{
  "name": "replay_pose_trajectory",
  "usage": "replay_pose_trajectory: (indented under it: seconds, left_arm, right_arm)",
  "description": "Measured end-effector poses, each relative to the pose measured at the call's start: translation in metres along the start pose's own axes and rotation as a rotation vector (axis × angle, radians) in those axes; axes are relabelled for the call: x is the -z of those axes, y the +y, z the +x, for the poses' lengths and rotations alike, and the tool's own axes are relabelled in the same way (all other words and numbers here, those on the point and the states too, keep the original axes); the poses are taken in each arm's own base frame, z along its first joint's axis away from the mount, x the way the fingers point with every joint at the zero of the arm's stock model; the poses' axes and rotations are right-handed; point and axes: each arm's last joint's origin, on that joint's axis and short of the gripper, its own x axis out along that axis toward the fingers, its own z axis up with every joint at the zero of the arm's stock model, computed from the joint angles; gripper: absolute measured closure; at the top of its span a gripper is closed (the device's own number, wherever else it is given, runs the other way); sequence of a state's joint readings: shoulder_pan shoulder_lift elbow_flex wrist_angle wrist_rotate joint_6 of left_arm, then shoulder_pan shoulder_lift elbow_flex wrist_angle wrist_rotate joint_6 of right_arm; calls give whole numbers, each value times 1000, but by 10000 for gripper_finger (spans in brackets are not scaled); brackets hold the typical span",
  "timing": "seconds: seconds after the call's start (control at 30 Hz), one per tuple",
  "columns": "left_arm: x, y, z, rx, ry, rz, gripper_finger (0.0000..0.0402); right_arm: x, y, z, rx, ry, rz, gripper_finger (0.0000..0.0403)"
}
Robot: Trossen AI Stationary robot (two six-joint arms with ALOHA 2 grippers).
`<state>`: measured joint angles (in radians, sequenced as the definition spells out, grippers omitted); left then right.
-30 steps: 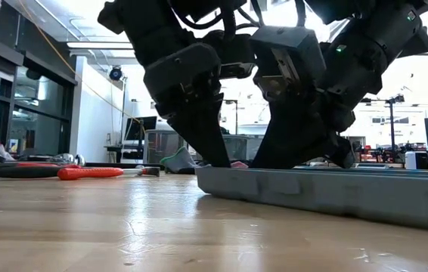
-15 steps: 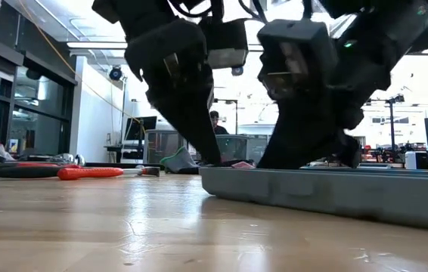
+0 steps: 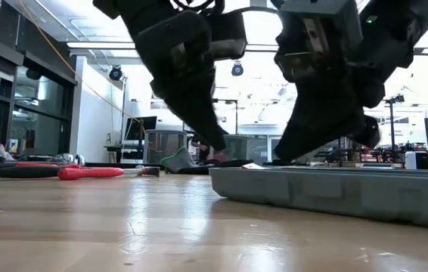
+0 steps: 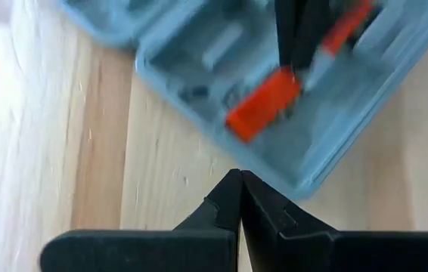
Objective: Prefit tool cases
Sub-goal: Put the screwdriver bit set into the gray tool case
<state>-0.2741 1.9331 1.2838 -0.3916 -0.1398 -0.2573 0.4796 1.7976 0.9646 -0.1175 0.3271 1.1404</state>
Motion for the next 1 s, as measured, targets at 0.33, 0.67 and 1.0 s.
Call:
replay_pose_trajectory:
  seconds: [0.33,0.67,1.0]
  left_arm:
    - [21,2,11,47,59,-36,401]
    - [13,-4,10,176,0,-65,402]
    - [14,-11,9,244,13,-54,401]
  right_arm:
    - [67,5,-59,131,-69,199,403]
    - [114,-9,-88,248,-4,388,403]
    - [96,-13,-72,324,5,353,403]
